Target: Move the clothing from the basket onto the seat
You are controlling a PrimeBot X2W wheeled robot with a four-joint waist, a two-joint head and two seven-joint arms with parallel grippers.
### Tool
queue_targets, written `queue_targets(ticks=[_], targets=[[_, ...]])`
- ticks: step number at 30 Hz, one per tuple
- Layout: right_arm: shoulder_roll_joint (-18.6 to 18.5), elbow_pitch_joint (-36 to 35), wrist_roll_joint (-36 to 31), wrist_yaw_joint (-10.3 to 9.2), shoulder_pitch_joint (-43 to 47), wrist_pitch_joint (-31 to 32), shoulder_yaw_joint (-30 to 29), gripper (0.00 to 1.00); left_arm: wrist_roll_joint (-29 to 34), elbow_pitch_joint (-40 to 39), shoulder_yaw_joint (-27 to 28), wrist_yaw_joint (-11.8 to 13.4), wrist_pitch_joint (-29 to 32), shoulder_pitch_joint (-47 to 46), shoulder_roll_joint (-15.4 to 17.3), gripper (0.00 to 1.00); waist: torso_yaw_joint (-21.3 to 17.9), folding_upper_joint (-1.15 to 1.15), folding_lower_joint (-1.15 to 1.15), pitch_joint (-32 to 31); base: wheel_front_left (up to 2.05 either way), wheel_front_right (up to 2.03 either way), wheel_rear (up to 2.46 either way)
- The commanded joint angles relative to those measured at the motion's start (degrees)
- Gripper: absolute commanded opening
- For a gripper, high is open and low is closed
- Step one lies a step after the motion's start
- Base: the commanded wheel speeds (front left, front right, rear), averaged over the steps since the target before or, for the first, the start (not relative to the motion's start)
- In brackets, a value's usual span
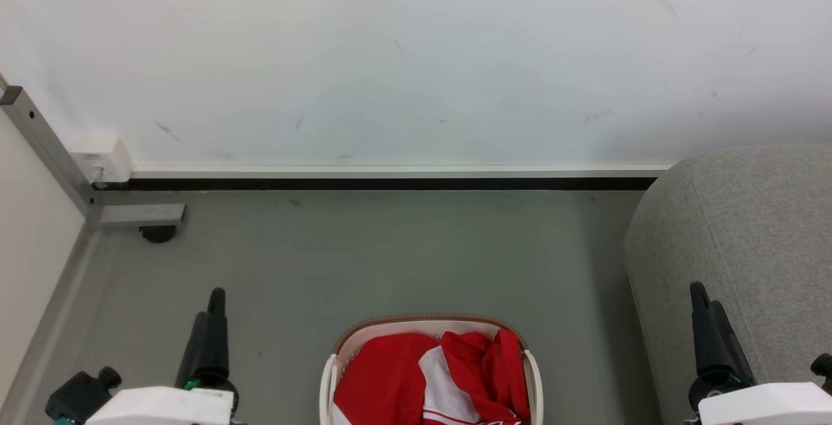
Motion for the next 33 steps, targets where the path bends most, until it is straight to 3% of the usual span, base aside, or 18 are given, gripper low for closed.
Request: queue_targets(ticks=[1, 21, 33], targets=[[-0.51, -1.08, -1.43, -0.03, -1.30, -0.52, 0.22, 1.00, 2.00, -1.10, -0.12, 0.18, -0.53, -0.74, 0.61, 1.00, -0.01, 0.00, 0.00, 0.00, 0.00, 0.00, 0.00], [-1.16, -1.61, -22.54, -0.05, -1.45, -4.07, 3.37, 1.00, 25.71, -1.86, -4.44, 3.79, -4.05, 0.14, 1.02, 1.00, -0.11, 0.00, 0.00, -0.14, 0.00, 0.00, 0.00], [-0.88, -1.08, -30.00, -0.06, -1.39, -5.94, 4.20, 1.00, 32.64, -1.63, -5.97, 5.24, -5.95, 0.12, 1.41, 1.00, -0.21, 0.00, 0.00, -0.25, 0.00, 0.00, 0.00]])
